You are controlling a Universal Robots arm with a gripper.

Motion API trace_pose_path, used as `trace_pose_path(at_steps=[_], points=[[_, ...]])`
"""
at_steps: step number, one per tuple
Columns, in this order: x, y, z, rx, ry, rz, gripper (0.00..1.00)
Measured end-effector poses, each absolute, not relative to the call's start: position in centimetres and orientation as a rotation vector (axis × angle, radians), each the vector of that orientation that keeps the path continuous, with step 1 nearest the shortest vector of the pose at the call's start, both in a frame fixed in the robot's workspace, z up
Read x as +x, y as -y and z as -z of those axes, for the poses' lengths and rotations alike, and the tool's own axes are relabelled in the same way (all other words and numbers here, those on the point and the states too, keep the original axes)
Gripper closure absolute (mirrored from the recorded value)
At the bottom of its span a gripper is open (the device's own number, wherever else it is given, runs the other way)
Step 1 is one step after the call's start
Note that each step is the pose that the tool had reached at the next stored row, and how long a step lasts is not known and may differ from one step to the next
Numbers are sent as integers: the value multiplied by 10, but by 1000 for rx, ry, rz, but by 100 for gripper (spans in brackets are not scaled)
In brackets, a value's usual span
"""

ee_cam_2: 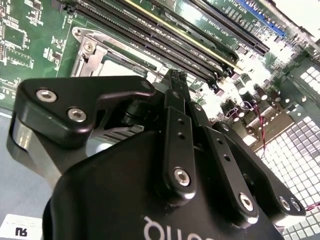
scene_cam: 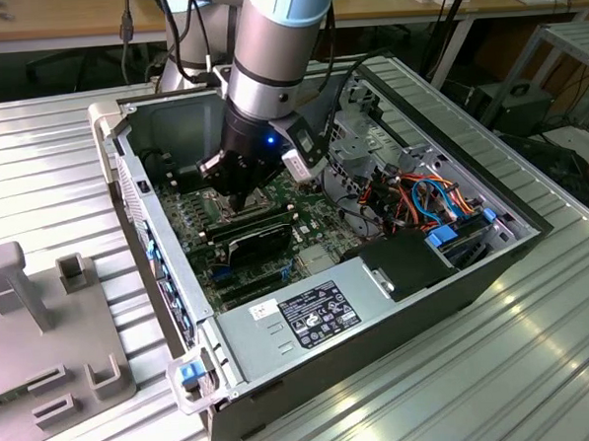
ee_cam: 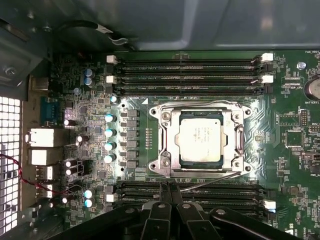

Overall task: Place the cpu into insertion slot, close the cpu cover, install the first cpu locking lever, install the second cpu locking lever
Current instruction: 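Install the second cpu locking lever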

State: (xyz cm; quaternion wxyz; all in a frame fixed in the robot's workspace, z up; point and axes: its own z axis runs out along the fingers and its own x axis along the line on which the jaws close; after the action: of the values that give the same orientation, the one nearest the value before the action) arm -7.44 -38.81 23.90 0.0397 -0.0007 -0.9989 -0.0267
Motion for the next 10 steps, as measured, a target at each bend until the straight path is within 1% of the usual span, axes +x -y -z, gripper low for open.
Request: trace_pose_path(at_steps=[10], points=[[-80, 389, -232, -10, 3061, 81, 89]])
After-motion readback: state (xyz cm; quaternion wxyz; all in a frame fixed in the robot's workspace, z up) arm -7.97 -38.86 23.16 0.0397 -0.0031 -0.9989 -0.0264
